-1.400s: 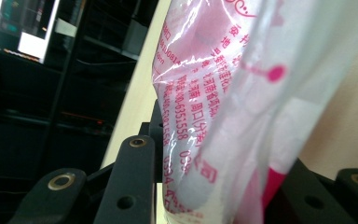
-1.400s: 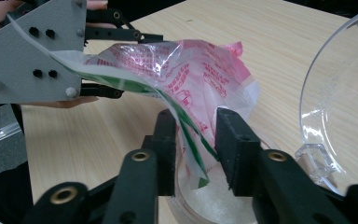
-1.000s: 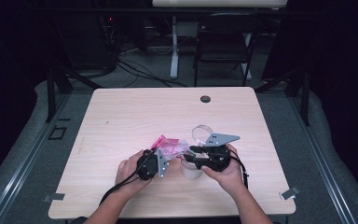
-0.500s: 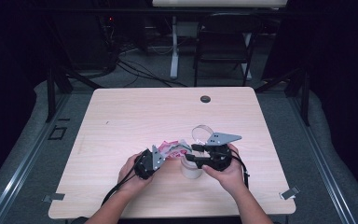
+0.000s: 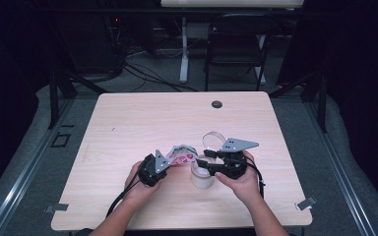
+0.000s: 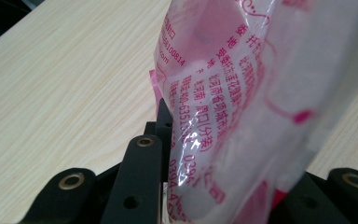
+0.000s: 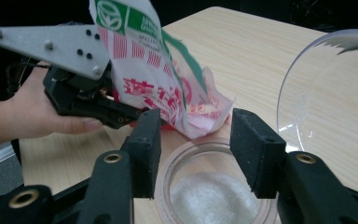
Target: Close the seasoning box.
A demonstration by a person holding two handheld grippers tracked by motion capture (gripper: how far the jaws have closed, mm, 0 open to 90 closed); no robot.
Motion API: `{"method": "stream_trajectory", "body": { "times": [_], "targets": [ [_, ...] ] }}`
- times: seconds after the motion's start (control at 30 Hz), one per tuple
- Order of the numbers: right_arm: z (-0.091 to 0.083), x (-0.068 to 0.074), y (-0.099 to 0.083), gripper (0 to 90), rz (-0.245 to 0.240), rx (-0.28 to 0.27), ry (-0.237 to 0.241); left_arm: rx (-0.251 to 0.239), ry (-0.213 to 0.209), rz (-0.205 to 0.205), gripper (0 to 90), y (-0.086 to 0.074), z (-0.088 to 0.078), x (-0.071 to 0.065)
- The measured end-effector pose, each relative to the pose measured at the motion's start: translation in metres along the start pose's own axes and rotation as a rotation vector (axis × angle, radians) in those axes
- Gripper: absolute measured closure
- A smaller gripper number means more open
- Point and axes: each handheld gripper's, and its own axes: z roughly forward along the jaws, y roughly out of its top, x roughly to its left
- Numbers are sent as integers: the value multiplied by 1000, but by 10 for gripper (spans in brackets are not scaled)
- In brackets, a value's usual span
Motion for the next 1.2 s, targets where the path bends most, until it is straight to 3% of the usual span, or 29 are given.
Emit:
{"method": "stream_trajectory", "body": {
  "times": [0.4, 0.77, 0.97, 1.2],
  "targets": [
    [0, -1, 0, 535, -2, 21, -3, -33, -76, -150, 756, -6, 1, 15],
    [-1, -2, -1, 529, 3, 18, -13, -54, -120, -241, 758, -11, 1, 26],
    [-1, -3, -1, 520, 6, 15, -22, -70, -126, -286, 761, -12, -3, 33],
    [-4, -5, 0, 516, 23, 1, -24, -122, -124, -361, 761, -11, -15, 45]
  ]
}}
